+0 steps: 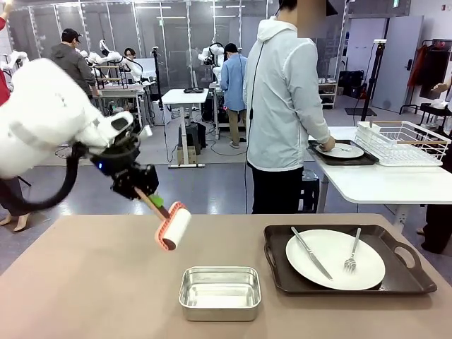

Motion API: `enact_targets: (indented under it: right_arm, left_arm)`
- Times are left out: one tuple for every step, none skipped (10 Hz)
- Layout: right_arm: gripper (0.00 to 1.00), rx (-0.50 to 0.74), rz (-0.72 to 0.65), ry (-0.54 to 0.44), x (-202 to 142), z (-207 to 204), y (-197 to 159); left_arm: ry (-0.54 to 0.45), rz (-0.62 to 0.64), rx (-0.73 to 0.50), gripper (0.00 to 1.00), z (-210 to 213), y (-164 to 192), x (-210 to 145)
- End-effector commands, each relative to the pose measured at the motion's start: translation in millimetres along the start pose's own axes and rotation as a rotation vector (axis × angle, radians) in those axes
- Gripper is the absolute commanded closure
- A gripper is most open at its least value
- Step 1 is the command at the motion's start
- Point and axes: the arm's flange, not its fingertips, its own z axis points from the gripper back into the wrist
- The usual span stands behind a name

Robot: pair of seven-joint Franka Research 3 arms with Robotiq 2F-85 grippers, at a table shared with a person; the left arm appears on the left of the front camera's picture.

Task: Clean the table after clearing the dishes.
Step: When the left (or right) Handle tray is removed, use the left hand (or right hand) to clean the left (or right) side of the table with the Lint Roller.

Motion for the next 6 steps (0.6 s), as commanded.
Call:
enact_targets:
  right_arm:
    - [0.00,0.005,0.006,-0.003,-1.6,0.4,2.9]
    - [0.00,0.005,0.006,-0.003,-1.6,0.4,2.9]
    - [0.00,0.005,0.006,-0.003,-1.6,0.4,2.9]
    - [0.00,0.005,0.006,-0.003,-1.6,0.4,2.9]
    - [0.00,0.005,0.006,-0.003,-1.6,0.4,2.9]
    - [0.00,0.005,0.006,-0.003,-1.6,0.4,2.9]
  left_arm:
    - [0.051,-0.066,0.002,1.00,15.3,-14.7,20.7]
    - [0.051,-0.066,0.002,1.00,15.3,-14.7,20.7]
    - [0.051,-0.066,0.002,1.00,15.3,-14.7,20.7]
    - [0.051,-0.066,0.002,1.00,15.3,-14.7,20.7]
    - [0.051,-0.066,0.002,1.00,15.3,-14.7,20.7]
    - [0.029,-0.066,0.005,0.79,10.7,-17.2,15.7]
